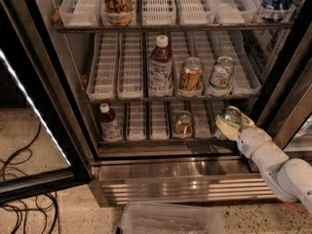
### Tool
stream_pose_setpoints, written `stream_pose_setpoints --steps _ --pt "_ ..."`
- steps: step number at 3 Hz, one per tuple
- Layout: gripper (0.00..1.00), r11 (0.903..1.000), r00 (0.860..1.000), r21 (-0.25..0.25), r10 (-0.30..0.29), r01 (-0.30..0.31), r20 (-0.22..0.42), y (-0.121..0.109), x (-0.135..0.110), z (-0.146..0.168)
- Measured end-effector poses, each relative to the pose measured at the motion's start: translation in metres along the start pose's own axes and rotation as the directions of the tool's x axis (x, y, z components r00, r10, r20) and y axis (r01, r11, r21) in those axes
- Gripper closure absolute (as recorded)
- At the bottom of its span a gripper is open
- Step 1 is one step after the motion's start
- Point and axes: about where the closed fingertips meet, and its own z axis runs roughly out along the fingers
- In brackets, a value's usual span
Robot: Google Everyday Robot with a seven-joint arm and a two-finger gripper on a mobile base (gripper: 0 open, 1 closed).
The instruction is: Pick green can from bottom shelf of fridge
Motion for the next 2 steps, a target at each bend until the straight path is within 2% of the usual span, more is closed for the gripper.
stream_pose_setpoints --steps 1,2 --pt "1.0 0.9897 0.993 -0.132 0.041 -0.056 -0.113 0.016 0.003 -0.009" --pt "1.0 0.9779 0.988 -0.198 0.038 -0.067 -0.149 0.03 0.011 -0.018"
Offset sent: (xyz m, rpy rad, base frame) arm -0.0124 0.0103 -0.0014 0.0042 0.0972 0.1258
